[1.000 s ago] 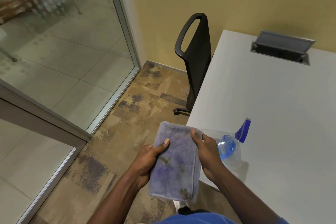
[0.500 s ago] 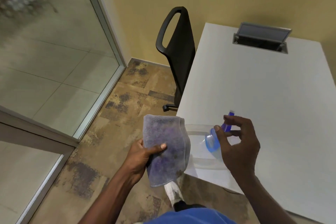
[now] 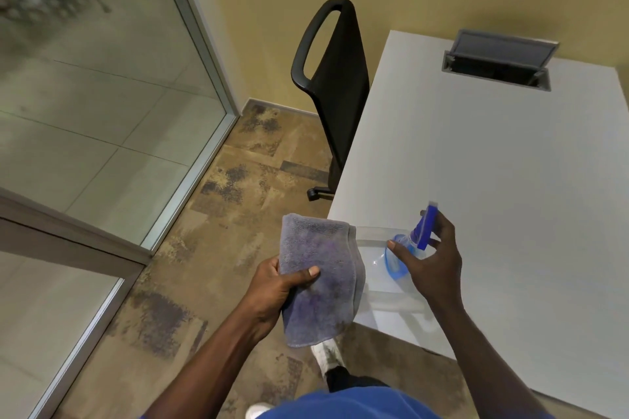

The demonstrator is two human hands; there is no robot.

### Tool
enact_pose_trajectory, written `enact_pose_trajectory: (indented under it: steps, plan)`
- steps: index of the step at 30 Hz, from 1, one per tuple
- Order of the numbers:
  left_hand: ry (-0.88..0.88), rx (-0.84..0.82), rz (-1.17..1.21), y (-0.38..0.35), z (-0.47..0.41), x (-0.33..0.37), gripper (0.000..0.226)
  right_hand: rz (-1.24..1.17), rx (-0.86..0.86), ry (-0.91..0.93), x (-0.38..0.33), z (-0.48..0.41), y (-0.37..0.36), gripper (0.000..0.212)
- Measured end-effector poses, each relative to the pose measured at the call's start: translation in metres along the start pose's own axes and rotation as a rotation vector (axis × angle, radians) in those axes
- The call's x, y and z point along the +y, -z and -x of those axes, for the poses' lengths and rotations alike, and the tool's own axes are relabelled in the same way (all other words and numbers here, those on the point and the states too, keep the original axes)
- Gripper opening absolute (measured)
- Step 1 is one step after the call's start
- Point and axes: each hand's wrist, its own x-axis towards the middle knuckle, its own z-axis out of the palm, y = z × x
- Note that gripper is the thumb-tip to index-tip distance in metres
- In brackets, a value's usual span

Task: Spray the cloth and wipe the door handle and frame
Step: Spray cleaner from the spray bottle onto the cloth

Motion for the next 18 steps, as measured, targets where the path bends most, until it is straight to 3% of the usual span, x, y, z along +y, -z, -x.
enact_pose_trajectory:
  steps: [6,9,12,18]
  plan:
    - [-0.004,-0.009,0.015,-0.004,-0.003,0.0,0.05,-0.108,-0.009,-0.054,0.015,-0.015,-0.011,0.067]
    - [-0.009,-0.012,0.031,-0.005,-0.003,0.0,0.039,-0.159,-0.013,-0.049,0.019,-0.02,-0.014,0.045]
    - [0.0,0.0,0.073,-0.005,-0.001,0.002,0.027,-0.142,-0.033,-0.013,0.014,-0.024,-0.02,0.041]
    - [0.019,0.066,0.189,-0.003,0.003,0.007,0.042,-0.123,-0.154,0.112,-0.013,-0.032,-0.006,0.042]
